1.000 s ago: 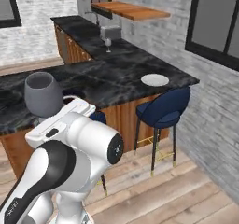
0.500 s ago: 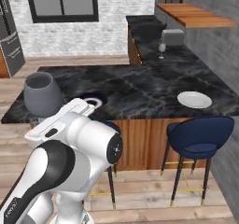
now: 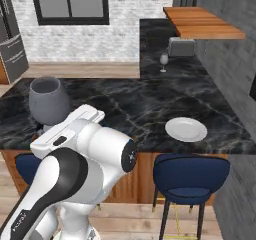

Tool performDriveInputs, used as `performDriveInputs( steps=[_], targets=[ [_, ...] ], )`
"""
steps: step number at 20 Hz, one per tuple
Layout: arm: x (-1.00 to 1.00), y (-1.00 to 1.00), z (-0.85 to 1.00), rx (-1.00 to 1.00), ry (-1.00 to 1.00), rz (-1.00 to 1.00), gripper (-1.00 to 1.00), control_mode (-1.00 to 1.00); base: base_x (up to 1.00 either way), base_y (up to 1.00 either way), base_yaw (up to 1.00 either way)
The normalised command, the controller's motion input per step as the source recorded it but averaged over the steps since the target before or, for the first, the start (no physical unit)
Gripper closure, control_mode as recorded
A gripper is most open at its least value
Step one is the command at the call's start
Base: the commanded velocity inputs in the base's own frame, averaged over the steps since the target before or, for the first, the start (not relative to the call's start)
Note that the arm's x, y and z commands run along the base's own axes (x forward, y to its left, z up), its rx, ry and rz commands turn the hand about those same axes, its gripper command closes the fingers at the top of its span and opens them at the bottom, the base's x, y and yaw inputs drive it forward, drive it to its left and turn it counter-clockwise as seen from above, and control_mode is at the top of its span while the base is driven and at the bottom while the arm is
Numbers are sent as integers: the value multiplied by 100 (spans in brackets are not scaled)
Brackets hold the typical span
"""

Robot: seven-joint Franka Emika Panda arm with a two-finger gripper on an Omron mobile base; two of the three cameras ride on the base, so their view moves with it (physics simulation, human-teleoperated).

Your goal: Retrieve the wine glasses from the counter and place one next to each plate.

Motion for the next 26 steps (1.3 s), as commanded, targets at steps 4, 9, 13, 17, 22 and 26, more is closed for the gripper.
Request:
performDriveInputs(
  steps=[4, 9, 13, 17, 22, 26],
  targets=[
    [0, 0, 0, 0, 0, 0, 100, 100, 90, -11, 28],
    [0, 0, 0, 0, 0, 0, 100, 100, 47, -9, 49],
    [0, 0, 0, 0, 0, 0, 100, 100, 23, -27, 64],
    [0, 0, 0, 0, 0, 0, 100, 100, 56, -28, 58],
    [15, 1, -2, 0, 3, 0, 100, -100, 68, -3, 19],
    [37, 6, -2, -2, 4, -5, 100, -100, 0, 0, 0]
  ],
)
